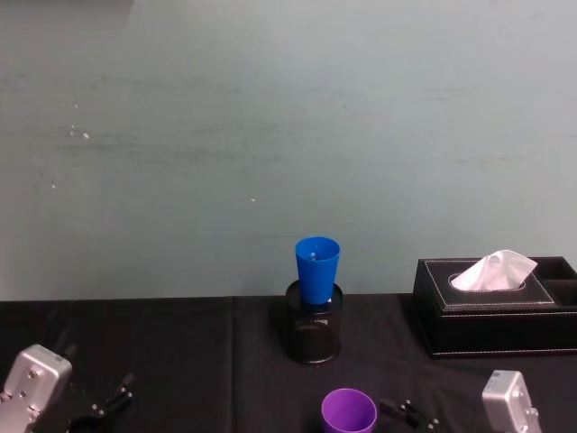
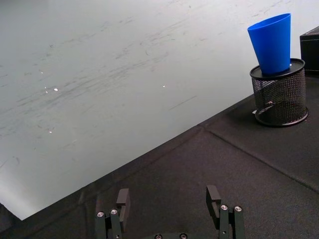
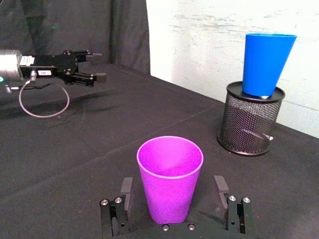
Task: Pick up one cup with a gripper and tap it against the other cup.
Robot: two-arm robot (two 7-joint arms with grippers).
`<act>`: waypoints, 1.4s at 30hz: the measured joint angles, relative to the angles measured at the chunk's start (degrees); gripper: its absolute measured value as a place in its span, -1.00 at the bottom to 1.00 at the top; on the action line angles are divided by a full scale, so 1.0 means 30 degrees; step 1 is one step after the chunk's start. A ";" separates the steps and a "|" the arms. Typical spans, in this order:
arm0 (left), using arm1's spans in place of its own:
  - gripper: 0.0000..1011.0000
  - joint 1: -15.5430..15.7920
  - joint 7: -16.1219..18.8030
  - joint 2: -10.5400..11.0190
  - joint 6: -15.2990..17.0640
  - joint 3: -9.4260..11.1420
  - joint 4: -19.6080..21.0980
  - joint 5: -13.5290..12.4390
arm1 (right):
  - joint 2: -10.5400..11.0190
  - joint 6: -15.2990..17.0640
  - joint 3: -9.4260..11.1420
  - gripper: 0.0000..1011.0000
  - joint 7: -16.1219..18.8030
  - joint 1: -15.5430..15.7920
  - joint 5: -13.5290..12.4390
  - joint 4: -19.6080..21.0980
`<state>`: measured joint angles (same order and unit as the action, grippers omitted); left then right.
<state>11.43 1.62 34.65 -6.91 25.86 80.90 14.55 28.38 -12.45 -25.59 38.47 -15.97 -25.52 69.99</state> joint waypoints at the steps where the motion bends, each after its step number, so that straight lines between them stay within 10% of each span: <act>1: 0.98 0.0000 0.0001 0.0000 0.0001 -0.0001 0.0000 0.0001 | -0.0084 -0.0002 -0.0011 0.98 0.0058 -0.0076 0.0021 -0.0105; 42: 0.98 0.0000 0.0000 0.0000 0.0001 0.0000 0.0000 0.0000 | -0.2045 -0.0492 -0.0412 0.98 0.0964 -0.2059 0.0530 -0.2966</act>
<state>11.43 1.62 34.64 -6.91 25.86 80.90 14.55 22.25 -13.93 -26.82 41.36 -22.15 -23.94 61.09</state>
